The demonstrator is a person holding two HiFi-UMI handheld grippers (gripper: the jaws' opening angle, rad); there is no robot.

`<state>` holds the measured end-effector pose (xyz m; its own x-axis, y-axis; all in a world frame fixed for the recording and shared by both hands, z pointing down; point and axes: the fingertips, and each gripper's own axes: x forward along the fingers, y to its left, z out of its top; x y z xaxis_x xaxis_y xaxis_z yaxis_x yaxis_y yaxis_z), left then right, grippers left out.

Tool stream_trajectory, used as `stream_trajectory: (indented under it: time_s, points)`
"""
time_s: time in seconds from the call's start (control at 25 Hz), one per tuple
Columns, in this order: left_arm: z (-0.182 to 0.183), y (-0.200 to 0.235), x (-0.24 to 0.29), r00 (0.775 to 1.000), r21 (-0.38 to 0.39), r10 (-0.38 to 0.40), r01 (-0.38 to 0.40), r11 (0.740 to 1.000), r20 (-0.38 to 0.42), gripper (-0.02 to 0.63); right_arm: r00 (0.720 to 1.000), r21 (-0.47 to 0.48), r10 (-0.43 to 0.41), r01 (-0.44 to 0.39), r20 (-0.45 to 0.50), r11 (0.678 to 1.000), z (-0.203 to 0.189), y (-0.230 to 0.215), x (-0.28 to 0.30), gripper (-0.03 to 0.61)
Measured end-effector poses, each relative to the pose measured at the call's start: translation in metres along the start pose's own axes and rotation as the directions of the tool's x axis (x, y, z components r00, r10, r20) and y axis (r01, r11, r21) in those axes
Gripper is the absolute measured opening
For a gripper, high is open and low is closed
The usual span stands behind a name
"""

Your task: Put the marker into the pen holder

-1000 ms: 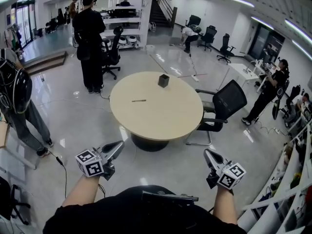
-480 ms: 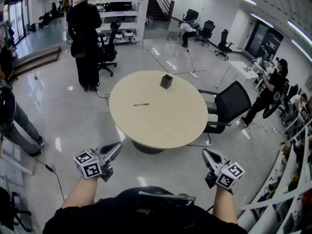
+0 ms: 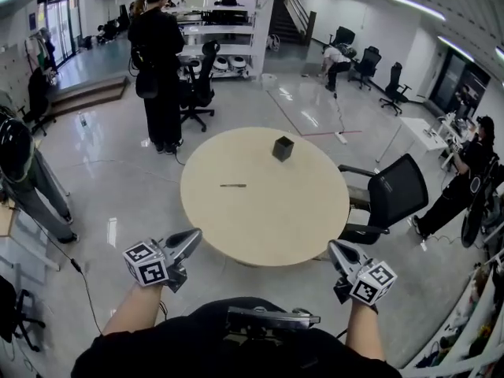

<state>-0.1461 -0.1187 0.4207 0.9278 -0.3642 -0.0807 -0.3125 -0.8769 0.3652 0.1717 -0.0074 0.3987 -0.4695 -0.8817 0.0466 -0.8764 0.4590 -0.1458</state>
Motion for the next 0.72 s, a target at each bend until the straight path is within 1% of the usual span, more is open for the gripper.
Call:
stream_trajectory:
  time_s: [0.12,0.2,0.32,0.4,0.56,0.72]
  points:
    - [0.0,-0.014,0.044,1.0,0.01,0.024,-0.024,1.0,0.018,-0.005,0.999,-0.029,0.05,-0.05,0.0,0.998,0.017,-0.044,-0.006,0.002]
    - [-0.001,-0.022,0.073,0.999,-0.004,0.039,-0.039,0.999,0.038,-0.005,0.997,-0.04,0.073,-0.073,-0.003,0.997,0.021,-0.072,-0.012,0.002]
    - [-0.01,-0.027,0.112,0.998,0.008,0.05,-0.05,0.999,0.023,-0.005,0.996,-0.021,0.086,-0.086,0.006,0.996,0.017,-0.115,-0.017,0.002]
    - [-0.016,-0.024,0.132,0.998,0.02,0.058,-0.059,0.998,0.002,-0.005,0.996,0.003,0.09,-0.09,0.012,0.996,0.012,-0.139,-0.016,0.002]
    - [-0.016,-0.011,0.157,0.997,-0.008,0.082,-0.082,0.997,-0.006,-0.005,0.995,0.03,0.103,-0.103,0.002,0.994,0.001,-0.167,-0.009,0.002]
    - [-0.022,0.018,0.182,0.998,-0.011,0.062,-0.062,0.998,-0.022,-0.005,0.996,0.044,0.09,-0.09,-0.008,0.995,-0.003,-0.19,0.013,0.002]
